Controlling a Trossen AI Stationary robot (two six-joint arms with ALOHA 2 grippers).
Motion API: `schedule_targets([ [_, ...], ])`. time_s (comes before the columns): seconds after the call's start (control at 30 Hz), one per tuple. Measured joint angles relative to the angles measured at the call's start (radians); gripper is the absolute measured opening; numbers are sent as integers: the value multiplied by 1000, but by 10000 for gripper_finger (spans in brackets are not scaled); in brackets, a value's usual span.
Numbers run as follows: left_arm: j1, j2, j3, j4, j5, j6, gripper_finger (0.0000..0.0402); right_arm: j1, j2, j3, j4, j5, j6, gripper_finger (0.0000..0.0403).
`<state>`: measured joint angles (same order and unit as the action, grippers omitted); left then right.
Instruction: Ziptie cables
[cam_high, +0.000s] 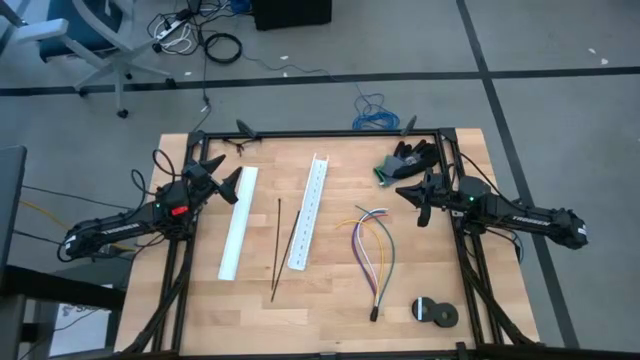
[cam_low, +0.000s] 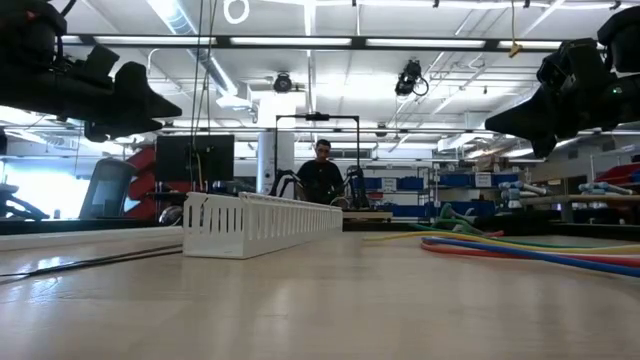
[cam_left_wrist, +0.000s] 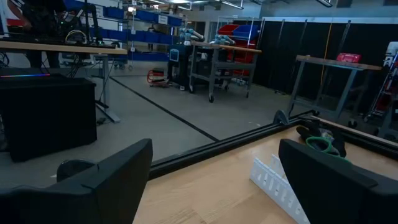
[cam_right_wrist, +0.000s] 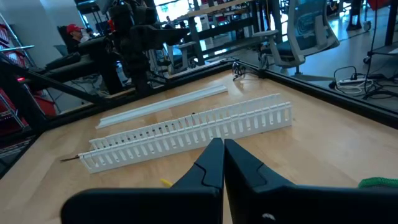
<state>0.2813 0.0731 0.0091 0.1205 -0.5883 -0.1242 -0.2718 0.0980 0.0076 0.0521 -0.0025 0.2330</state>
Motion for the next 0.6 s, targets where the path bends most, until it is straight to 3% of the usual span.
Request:
schedule_targets([
  [0.4, 0, 0, 0, 0, 0, 0, 363, 37, 26, 1, 31, 1, 87, 1],
  [0.6, 0, 0, 0, 0, 0, 0, 363, 156, 216, 55, 81, 157, 49, 0],
])
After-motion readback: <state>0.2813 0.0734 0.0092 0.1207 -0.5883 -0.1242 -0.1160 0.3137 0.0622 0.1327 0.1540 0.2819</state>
